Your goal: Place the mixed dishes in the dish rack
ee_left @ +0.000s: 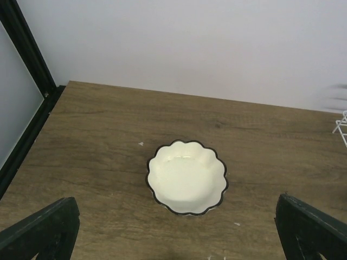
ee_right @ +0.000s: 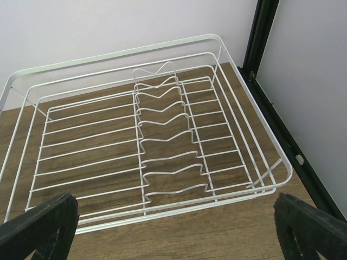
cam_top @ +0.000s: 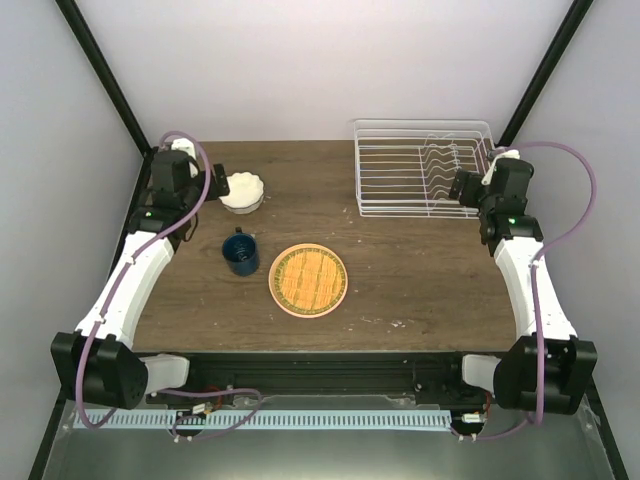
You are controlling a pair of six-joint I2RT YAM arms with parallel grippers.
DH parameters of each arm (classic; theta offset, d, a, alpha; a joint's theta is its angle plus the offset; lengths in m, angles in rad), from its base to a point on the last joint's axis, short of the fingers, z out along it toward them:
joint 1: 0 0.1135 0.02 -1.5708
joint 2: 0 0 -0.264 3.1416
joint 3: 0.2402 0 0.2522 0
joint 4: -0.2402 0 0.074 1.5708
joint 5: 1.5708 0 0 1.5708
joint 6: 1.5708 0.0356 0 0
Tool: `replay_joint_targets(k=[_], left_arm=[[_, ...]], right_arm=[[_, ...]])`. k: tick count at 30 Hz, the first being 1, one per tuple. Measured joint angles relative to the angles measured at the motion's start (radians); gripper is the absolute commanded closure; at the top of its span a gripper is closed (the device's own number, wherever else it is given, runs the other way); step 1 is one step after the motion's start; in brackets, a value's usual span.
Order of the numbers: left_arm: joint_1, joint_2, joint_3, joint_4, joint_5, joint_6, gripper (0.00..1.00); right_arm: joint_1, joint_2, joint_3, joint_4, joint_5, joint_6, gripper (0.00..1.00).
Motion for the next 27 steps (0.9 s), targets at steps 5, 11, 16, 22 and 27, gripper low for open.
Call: replay_joint_targets(k=[5,11,16,22,27], left_arm=[[-0.001,-0.009,-0.014,0.002,-0.002,0.010,0.00],[-0.001,-0.061,-0.039,0.005,0.041,0.064,0.00],[-0.005,-0.086,-0.043,0.006,0.068,0.104,0.00],[-0.006,-0.044,-0.027,-0.001,0.069,0.125,0.00],[-0.006,-0.007,-0.011,-0.002,0.061,0.122,0.00]], right_arm=[[0.000,0.025,0.004,-0.005,-0.005,0.000,0.00],[0.000,0.183,0.142,-0.104,-0.012,0.002,0.00],[0.000,0.295,0.278,-0.201,-0.019,0.014,0.00],[0.000,0.335,0.311,-0.227,-0.070,-0.003,0.00],[0.000,0.546,0.516,-0.312,-0.079,-0.024,0.00]])
